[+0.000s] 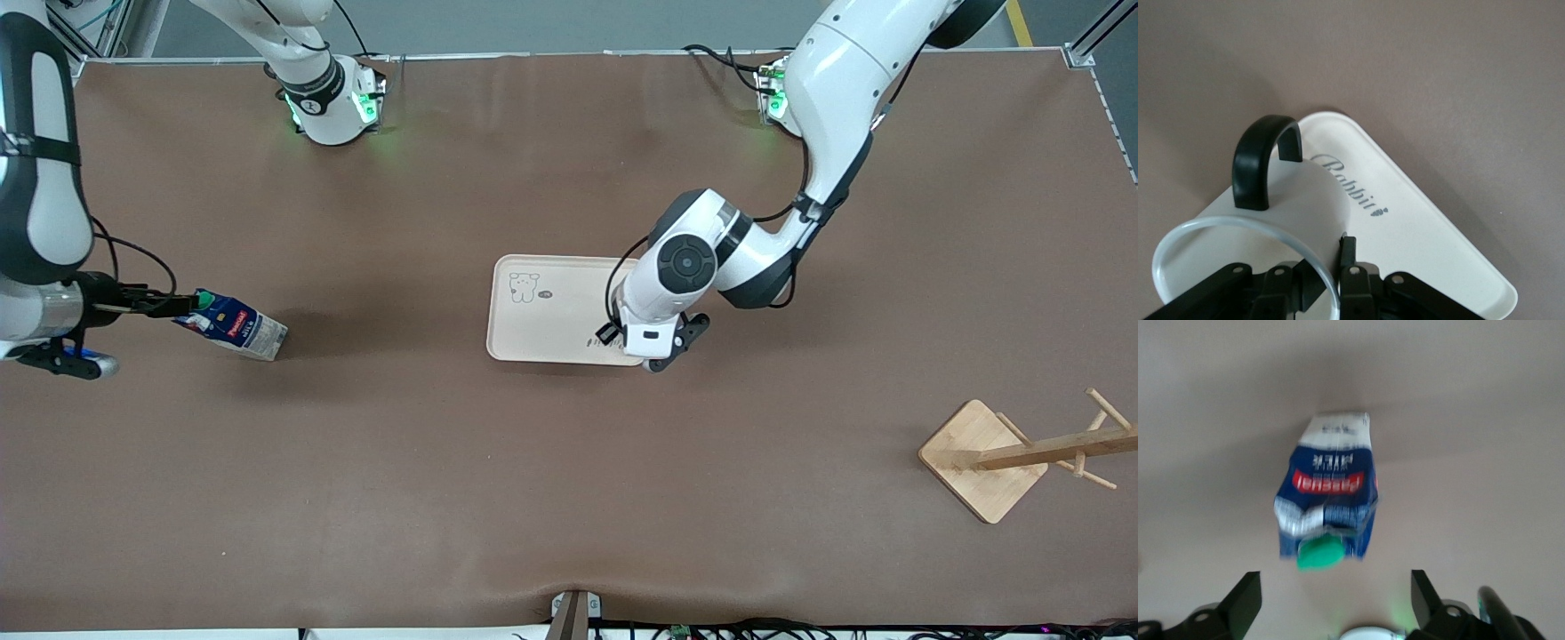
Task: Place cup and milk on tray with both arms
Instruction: 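Carry the mug over the tray while the right gripper grasps the milk, then lower the mug onto the tray and open the left gripper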
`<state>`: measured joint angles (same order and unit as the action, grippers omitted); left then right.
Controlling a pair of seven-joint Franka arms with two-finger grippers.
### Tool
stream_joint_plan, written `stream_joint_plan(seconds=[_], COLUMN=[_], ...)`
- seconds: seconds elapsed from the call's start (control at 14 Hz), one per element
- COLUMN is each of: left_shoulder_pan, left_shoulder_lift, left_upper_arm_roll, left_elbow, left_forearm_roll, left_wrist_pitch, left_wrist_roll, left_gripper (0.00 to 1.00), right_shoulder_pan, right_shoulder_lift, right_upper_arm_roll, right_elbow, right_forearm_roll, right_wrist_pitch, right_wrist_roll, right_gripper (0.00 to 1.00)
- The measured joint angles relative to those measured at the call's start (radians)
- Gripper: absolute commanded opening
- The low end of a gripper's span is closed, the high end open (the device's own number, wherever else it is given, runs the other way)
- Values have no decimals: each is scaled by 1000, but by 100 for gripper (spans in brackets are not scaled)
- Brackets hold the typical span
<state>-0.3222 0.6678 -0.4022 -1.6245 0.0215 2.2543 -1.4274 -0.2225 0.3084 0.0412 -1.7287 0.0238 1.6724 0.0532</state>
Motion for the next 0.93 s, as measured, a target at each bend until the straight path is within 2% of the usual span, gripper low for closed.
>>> stream_joint_plan(seconds=[0.14,0.21,0.5,0.64,0.71,0.79,0.86,0.93], left_shoulder_pan=[-7,-12,-30,-31,-31,-31,-31,-31], left_shoulder_lift=[11,16,38,49,51,51,52,52], left_upper_arm_roll=[0,0,1,5,9,11,12,12], left_elbow=[5,6,6,6,7,8,10,12], left_forearm_roll=[0,0,0,0,0,0,0,0], left_wrist_pitch=[0,0,0,0,0,0,0,0], left_wrist_roll=[-37,-55,-100,-104,-104,-104,-104,-104], left_gripper=[0,0,0,0,24,52,82,100], right_shoulder_pan=[-1,-3,-5,-5,-5,-5,-5,-5], right_shoulder_lift=[-59,-86,-123,-123,-123,-123,-123,-124], right_upper_arm_roll=[0,0,0,1,1,2,2,3], right_elbow=[-133,-181,-257,-303,-331,-361,-389,-404], right_forearm_roll=[0,1,17,20,21,22,30,39], right_wrist_pitch=[161,198,238,328,391,458,514,546], right_wrist_roll=[8,14,20,21,21,21,22,22], right_gripper=[100,100,100,100,95,39,0,0])
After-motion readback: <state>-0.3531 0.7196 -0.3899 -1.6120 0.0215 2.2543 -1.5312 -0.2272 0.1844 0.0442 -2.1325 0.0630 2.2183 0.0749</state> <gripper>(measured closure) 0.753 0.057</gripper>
